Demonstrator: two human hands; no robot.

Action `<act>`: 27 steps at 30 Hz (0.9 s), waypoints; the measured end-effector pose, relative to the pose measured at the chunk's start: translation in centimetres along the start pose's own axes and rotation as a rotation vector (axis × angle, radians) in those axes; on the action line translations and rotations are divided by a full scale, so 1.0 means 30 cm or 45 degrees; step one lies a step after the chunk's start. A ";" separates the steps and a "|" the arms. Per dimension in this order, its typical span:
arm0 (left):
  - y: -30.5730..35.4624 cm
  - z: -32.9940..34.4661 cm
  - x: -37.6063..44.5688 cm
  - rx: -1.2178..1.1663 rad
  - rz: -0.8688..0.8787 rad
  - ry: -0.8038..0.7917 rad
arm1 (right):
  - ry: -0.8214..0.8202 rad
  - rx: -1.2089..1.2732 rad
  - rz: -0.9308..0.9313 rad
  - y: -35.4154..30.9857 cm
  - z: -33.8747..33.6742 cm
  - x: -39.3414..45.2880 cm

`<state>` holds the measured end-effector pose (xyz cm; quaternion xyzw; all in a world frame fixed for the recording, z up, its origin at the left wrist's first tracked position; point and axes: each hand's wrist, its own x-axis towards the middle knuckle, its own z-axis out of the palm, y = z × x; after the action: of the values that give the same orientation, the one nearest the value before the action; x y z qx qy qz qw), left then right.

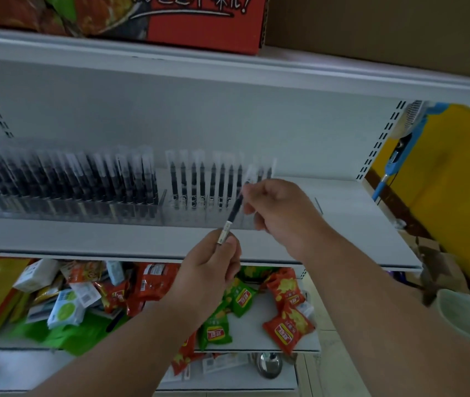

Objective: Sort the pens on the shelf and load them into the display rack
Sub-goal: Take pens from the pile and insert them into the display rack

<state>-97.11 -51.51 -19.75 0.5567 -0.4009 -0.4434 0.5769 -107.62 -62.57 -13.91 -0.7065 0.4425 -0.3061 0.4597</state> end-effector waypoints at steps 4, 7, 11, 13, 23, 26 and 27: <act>0.010 0.057 0.010 0.038 -0.002 -0.078 | -0.075 0.430 0.087 0.008 -0.034 -0.016; 0.002 0.046 0.031 0.352 0.032 -0.085 | 0.096 0.454 0.035 0.007 -0.073 -0.009; 0.002 0.004 0.077 1.005 0.220 0.048 | 0.540 -0.113 -0.157 0.036 -0.139 0.051; -0.003 -0.011 0.111 1.274 0.408 0.117 | 0.605 -0.276 -0.205 0.049 -0.160 0.080; -0.081 -0.033 0.217 1.807 0.610 0.133 | 0.544 -0.447 -0.332 0.100 -0.130 0.159; -0.082 -0.037 0.223 1.825 0.586 0.132 | 0.517 -0.518 -0.360 0.094 -0.129 0.175; -0.081 -0.038 0.224 1.834 0.578 0.125 | 0.510 -0.555 -0.366 0.093 -0.131 0.180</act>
<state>-94.24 -57.59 -22.45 0.7190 -0.6701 0.0832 0.1647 -109.60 -69.46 -14.81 -0.7693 0.4750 -0.3987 0.1536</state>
